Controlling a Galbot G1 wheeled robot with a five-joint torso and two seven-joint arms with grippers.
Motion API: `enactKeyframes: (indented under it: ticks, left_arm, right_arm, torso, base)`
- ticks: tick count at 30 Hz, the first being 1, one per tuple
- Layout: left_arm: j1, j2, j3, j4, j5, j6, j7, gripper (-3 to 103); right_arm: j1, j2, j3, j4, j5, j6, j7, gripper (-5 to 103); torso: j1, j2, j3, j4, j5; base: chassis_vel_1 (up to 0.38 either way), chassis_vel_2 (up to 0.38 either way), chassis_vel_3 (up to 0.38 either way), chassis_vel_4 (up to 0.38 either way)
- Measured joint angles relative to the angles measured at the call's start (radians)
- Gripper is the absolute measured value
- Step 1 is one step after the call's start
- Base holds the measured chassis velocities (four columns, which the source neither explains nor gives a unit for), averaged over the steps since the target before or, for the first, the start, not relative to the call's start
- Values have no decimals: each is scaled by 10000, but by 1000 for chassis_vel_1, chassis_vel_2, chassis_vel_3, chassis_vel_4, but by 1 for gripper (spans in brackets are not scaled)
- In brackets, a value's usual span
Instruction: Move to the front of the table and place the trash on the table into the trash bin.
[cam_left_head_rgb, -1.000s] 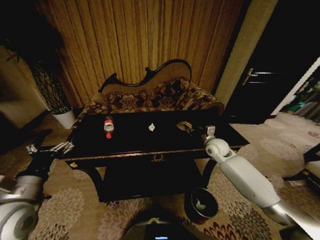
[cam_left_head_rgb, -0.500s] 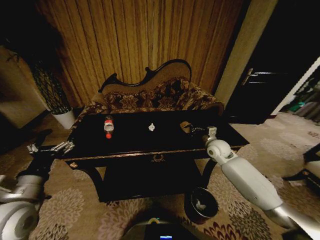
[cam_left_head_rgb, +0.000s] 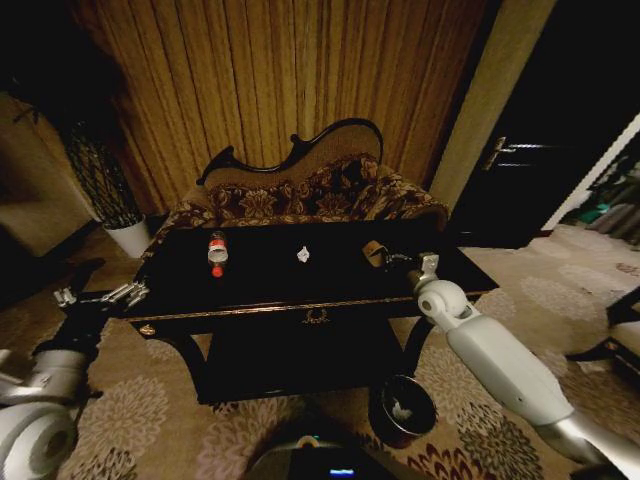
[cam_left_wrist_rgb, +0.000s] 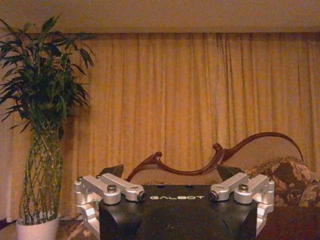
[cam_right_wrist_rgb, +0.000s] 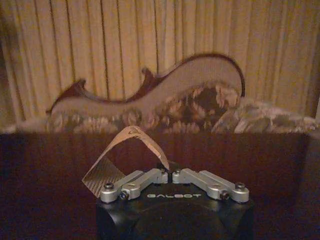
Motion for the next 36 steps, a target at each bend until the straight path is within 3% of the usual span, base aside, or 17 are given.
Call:
enactKeyframes:
  ticks: [4, 9, 15, 21, 36]
  left_arm:
    - [-66, 21, -11, 47, -79, -2, -2, 100]
    - [-106, -28, -29, 203, -166, -56, -58, 100]
    - [-203, -41, -160, 383, -202, -71, -103, 100]
    - [-381, 66, -179, 610, -256, -220, -97, 100]
    - [-374, 74, -59, 617, -281, -223, -37, 100]
  right_arm:
    - [-776, -118, 858, 608, 48, 392, 83, 0]
    - [-2287, -113, 2015, 1637, -437, 711, 875, 0]
    - [-3428, 205, 2887, 2518, -1036, 455, 1689, 0]
    - [-4332, 450, 3923, 3239, -1398, 176, 1965, 0]
    - [-4965, 625, 4410, 3975, -1365, 62, 2134, 0]
  torso:
    - [0, 0, 0, -4, -1]
    - [-1, 1, -1, -5, -1]
    - [0, 2, -1, -2, 1]
    - [0, 1, -1, -3, -1]
    - [0, 0, 0, -2, 0]
  base:
    - [0, 0, 0, 0]
    - [0, 0, 0, 0]
    - [0, 0, 0, 0]
    - [0, 0, 0, 0]
    - [9, -6, -7, 9]
